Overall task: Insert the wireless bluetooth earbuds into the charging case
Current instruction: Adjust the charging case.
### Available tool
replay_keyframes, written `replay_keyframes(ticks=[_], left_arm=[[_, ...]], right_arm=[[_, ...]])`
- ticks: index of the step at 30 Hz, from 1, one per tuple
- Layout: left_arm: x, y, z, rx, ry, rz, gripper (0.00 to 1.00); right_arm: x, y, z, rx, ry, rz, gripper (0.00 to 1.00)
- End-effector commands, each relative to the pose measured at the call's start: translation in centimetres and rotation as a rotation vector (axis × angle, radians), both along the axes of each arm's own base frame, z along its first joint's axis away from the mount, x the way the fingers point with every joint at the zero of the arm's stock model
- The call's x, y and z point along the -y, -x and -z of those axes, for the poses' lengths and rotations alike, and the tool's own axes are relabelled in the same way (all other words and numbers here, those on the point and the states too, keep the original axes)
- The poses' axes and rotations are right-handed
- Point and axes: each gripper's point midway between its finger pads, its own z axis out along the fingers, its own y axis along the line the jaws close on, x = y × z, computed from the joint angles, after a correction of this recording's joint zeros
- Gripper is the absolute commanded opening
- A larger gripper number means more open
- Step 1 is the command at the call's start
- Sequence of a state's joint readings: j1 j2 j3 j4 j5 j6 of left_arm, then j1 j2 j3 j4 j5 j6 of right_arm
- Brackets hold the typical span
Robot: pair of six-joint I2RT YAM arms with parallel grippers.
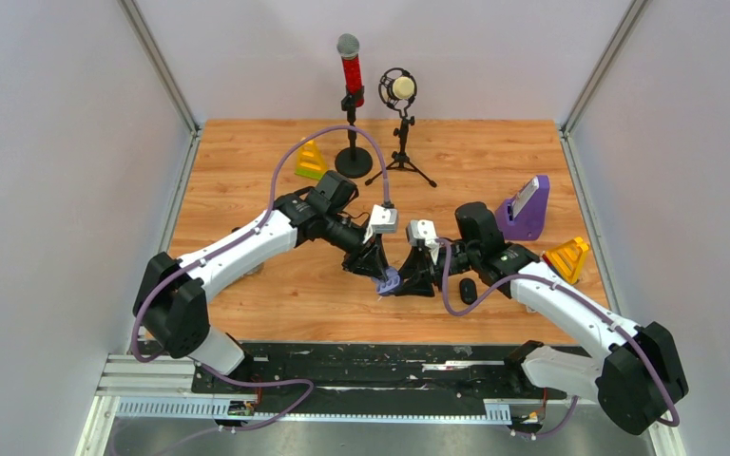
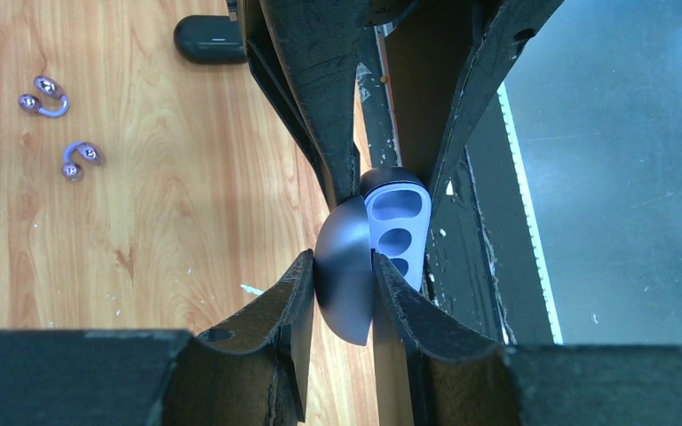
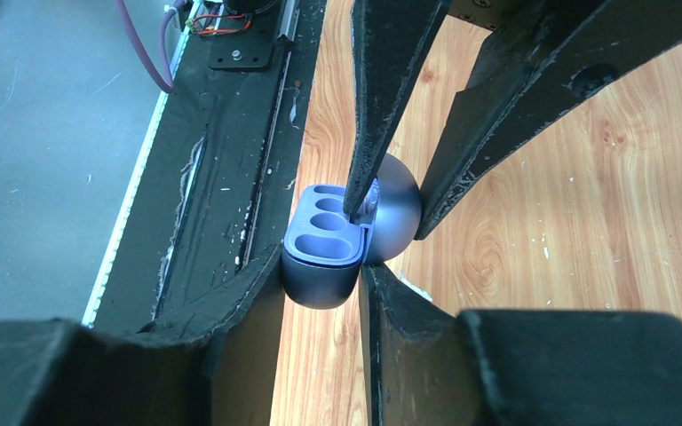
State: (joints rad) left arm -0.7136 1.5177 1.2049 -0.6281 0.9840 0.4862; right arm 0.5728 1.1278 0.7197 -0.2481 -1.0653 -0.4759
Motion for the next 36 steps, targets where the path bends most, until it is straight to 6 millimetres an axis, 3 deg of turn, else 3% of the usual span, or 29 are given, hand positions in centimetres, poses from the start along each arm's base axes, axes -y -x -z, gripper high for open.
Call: replay_keyframes(ticks=[1, 8, 14, 24, 31, 36], left_arm=[[0.7, 0.3, -1.3, 0.024, 0.037, 0.041, 0.25], [0.7, 0.3, -1.4, 0.029, 0.035, 0.038, 0.13], [0.6, 0.1, -1.7, 0.045, 0.034, 0.03, 0.06], [0.4, 0.0, -1.9, 0.065, 0.034, 0.019, 0.0], [0.3, -0.3, -1.8, 0.083, 0.024, 0.002, 0.0], [0.3, -1.0, -1.4, 0.103, 0.007, -0.03, 0.0]], right_arm=[[-0.5, -0.3, -1.8, 0.076, -0.057, -0.02, 0.0], [-0.5, -0.4, -1.6, 0.084, -0.053, -0.016, 0.01], [-0.4, -0.7, -1.5, 0.096, -0.047, -0.006, 0.2], [-0.4, -1.0, -1.6, 0.104, -0.043, 0.008, 0.36], [-0.2, -1.8, -1.6, 0.135, -0.031, 0.045, 0.7], [0.3, -2.6, -1.7, 0.161, -0.026, 0.08, 0.83]])
